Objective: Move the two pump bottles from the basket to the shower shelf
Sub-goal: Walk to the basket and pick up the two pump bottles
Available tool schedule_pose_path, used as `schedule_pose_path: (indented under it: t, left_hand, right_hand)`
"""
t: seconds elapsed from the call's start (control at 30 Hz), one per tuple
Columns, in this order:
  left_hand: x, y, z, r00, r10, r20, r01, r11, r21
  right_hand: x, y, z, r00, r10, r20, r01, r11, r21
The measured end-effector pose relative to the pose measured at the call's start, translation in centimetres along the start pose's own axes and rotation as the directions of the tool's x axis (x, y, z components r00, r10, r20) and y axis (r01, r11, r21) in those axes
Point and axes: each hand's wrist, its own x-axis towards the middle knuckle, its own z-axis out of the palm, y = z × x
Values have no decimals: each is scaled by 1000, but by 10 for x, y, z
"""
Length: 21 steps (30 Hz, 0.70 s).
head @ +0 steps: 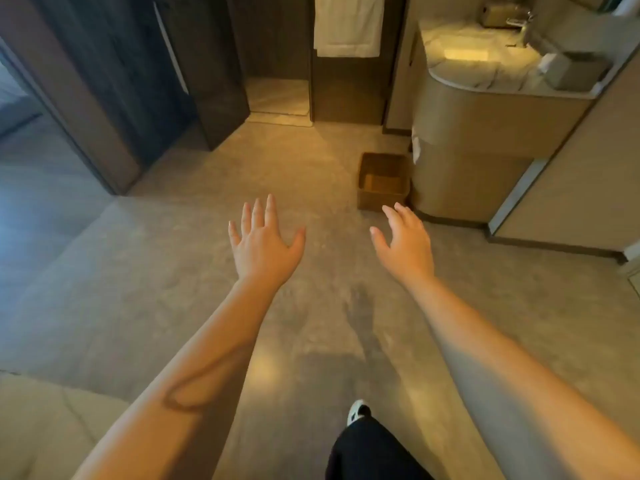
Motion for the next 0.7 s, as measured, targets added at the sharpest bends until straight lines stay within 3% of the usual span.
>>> schedule_pose_path:
  t: [0.2,0.47,0.7]
  left_hand:
    - [97,1,66,1000,15,16,-15,999,30]
    - [312,44,154,994,73,76,-81,991,105]
    - [462,72,204,984,65,164,-78,995,70]
  right_hand:
    - [92,37,48,998,64,20,-64,998,-21]
    - [301,81,89,991,133,18,-133,991,20]
    - [450,108,103,984,173,38,-175,983,57]
